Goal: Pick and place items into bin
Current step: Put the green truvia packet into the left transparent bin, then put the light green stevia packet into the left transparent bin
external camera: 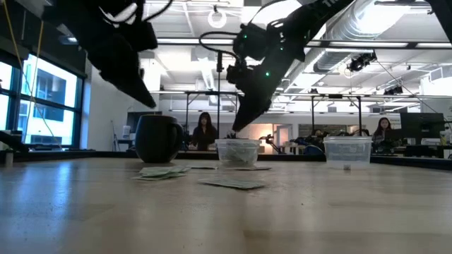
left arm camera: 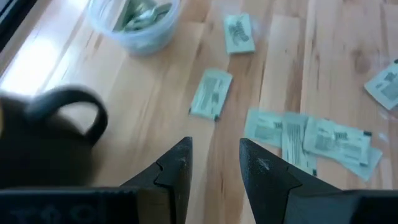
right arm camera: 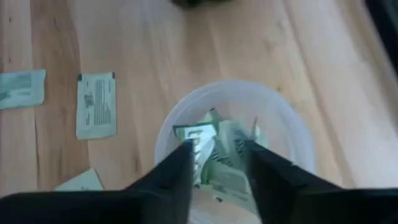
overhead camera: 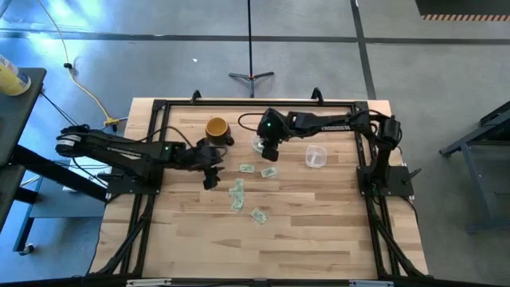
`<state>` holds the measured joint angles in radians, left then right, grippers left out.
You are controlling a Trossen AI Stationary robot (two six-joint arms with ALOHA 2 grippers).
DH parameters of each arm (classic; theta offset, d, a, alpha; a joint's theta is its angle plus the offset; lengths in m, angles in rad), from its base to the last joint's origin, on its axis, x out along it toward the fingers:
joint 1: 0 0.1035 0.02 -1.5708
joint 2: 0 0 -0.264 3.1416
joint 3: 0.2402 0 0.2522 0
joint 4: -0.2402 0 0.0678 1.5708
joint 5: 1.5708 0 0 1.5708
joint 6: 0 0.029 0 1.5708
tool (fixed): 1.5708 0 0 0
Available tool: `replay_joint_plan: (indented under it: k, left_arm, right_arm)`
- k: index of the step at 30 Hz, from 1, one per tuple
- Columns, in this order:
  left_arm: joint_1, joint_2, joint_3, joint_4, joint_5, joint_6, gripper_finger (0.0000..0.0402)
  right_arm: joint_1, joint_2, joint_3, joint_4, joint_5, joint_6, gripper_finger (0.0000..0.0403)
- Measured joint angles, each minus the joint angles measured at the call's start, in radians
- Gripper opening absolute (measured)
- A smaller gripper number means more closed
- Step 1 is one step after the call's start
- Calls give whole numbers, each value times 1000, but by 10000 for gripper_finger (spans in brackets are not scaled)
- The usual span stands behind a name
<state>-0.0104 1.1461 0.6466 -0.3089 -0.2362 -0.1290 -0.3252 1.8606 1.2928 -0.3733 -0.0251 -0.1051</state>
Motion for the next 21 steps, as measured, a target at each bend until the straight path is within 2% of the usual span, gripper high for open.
replay_joint_plan:
  k: [5, 8, 13, 18, 21]
  left_arm:
    - [84, 101, 1, 162, 119, 127, 166]
    - [140, 181, 1, 262, 219, 193, 166]
    - [180, 330, 17, 360, 335, 329, 167]
    - [181, 463, 100, 282, 323, 365, 202]
    - [180, 521, 164, 221, 261, 357, 240]
  right_arm:
    - [4, -14, 0, -122, 30, -1, 232]
    - [29, -67, -1, -163, 30, -9, 265]
    - [78, -154, 0, -177, 124, -66, 277]
    - [104, -196, 2, -259, 136, -69, 278]
    - [115, -195, 1, -325, 152, -53, 278]
